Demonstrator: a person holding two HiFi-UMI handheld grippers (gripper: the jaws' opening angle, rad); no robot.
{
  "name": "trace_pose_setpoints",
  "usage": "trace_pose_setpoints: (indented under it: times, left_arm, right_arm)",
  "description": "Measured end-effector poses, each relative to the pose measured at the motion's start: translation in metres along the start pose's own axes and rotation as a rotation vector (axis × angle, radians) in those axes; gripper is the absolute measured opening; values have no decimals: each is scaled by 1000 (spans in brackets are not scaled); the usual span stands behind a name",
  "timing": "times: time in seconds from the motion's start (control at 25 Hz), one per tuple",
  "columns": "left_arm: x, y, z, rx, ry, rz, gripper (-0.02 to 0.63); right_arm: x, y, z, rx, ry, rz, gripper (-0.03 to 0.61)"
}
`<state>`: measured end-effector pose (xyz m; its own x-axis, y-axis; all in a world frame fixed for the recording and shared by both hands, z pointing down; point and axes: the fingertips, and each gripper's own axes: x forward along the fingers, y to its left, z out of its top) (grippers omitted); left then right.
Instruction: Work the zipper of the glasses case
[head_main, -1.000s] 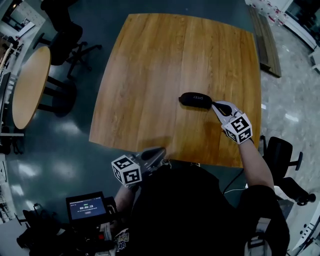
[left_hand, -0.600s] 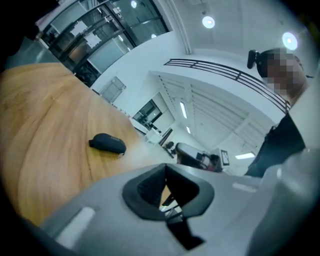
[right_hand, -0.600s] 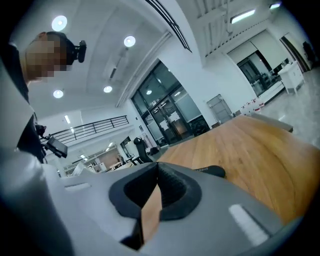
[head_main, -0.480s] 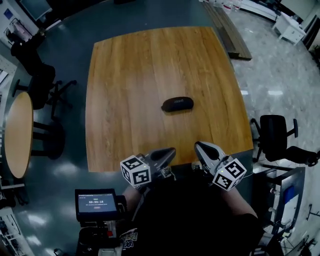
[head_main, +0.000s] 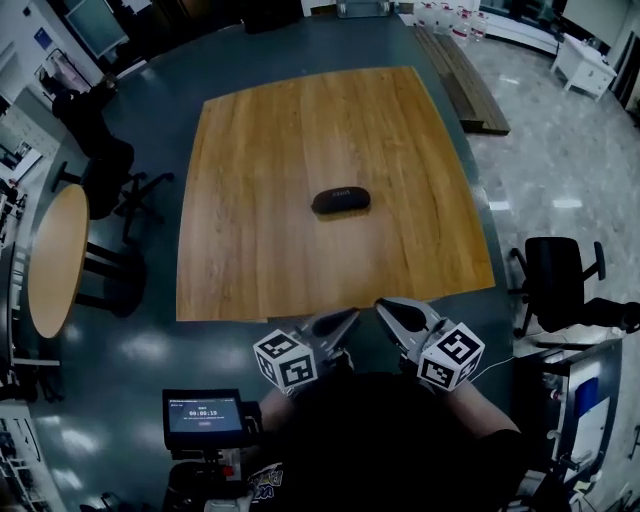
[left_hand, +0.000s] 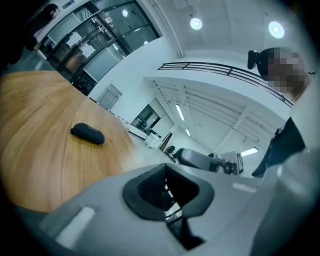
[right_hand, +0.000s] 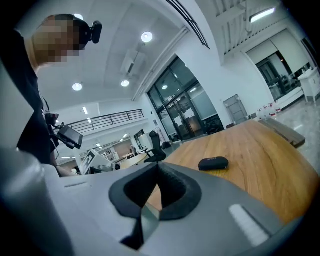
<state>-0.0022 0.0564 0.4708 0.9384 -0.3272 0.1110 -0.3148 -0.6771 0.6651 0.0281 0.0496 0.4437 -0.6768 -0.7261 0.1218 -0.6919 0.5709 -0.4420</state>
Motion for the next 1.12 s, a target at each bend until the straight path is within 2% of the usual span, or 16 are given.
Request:
trace_pose_setpoints:
  times: [0.28, 0.48, 0.88, 1.12]
  left_arm:
    - [8, -72, -76, 16, -14, 60, -2]
    - [-1, -100, -107, 9, -19, 88, -2]
    - [-11, -111, -115, 40, -25, 119, -2]
    - [-20, -105, -106, 46, -39, 130, -2]
  right_arm:
    - [-91, 8, -43, 116, 17, 34, 5]
    - [-117, 32, -57, 84, 45, 70, 5]
    - [-125, 45, -60, 84, 37, 97, 5]
    - [-120, 51, -57, 72, 31, 103, 5]
